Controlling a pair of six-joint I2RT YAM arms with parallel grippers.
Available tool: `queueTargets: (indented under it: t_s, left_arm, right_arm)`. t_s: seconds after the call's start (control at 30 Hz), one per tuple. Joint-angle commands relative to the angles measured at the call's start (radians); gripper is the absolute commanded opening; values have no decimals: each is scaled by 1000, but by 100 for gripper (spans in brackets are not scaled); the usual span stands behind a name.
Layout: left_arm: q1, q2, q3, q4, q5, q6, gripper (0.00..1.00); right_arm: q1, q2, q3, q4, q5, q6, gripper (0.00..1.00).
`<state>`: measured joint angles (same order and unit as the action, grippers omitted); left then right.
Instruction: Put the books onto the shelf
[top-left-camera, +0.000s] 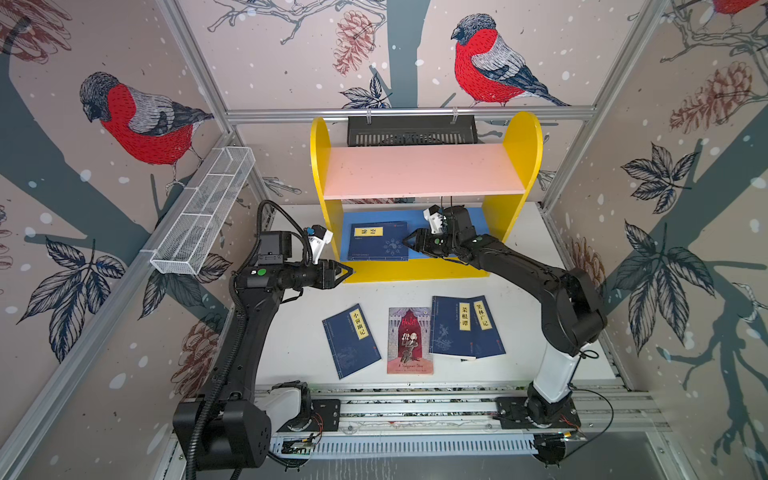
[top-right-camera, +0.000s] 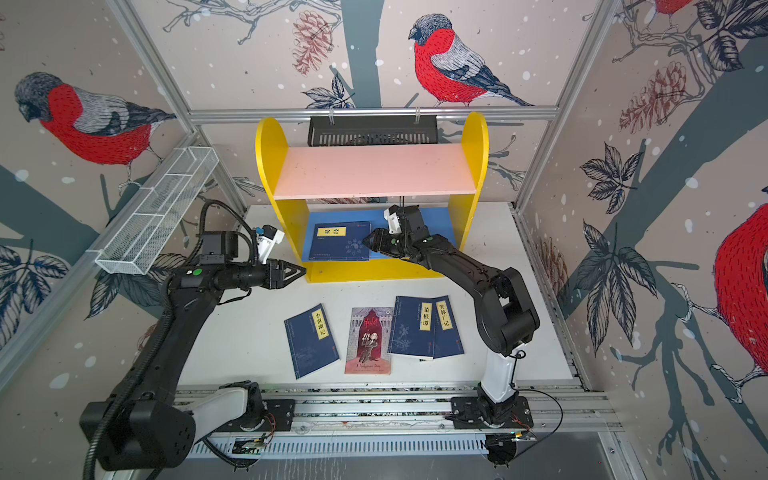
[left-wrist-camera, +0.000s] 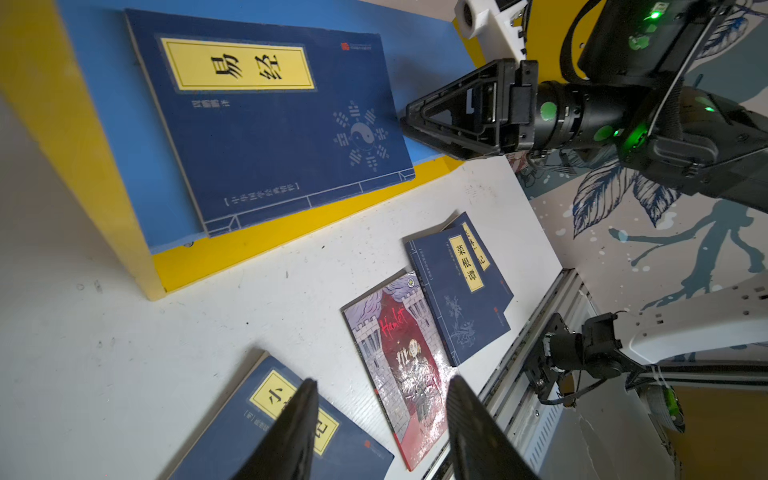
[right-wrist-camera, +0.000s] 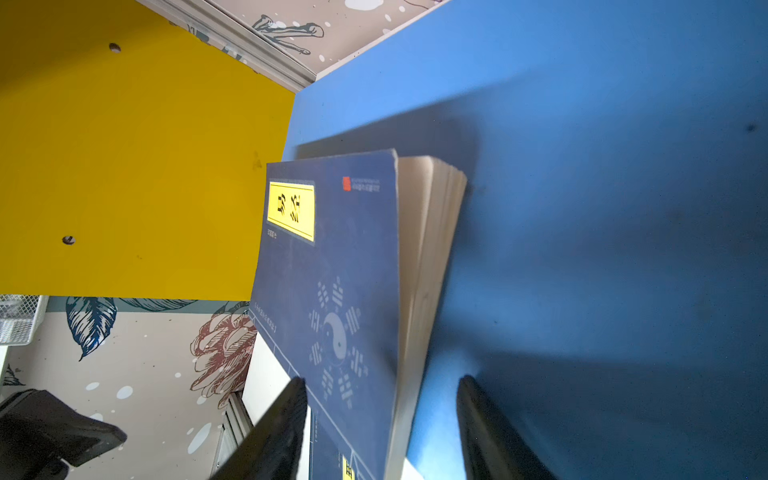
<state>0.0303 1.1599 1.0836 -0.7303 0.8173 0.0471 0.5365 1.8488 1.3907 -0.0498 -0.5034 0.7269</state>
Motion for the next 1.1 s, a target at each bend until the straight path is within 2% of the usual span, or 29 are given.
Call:
queueTargets:
  t_s: [0.0, 0.23, 0.53, 0.77, 1.07]
  left_arm:
    - [1, -6, -23, 48, -93, -54, 50]
    - [1, -6, -114, 122, -331, -152, 46]
    - [0, 3, -171, 171, -411, -188, 46]
    - [1, 14, -195, 205, -402, -207, 46]
    - [2, 40, -191, 230, -452, -263, 47]
  right_arm:
    - [9, 26, 27, -21, -7, -10, 59]
    - [23, 80, 89, -32, -16, 6, 58]
    - [30, 121, 135, -31, -23, 28, 58]
    - [36, 123, 138, -24, -25, 39, 58]
    - [41, 22, 36, -40, 20, 29, 58]
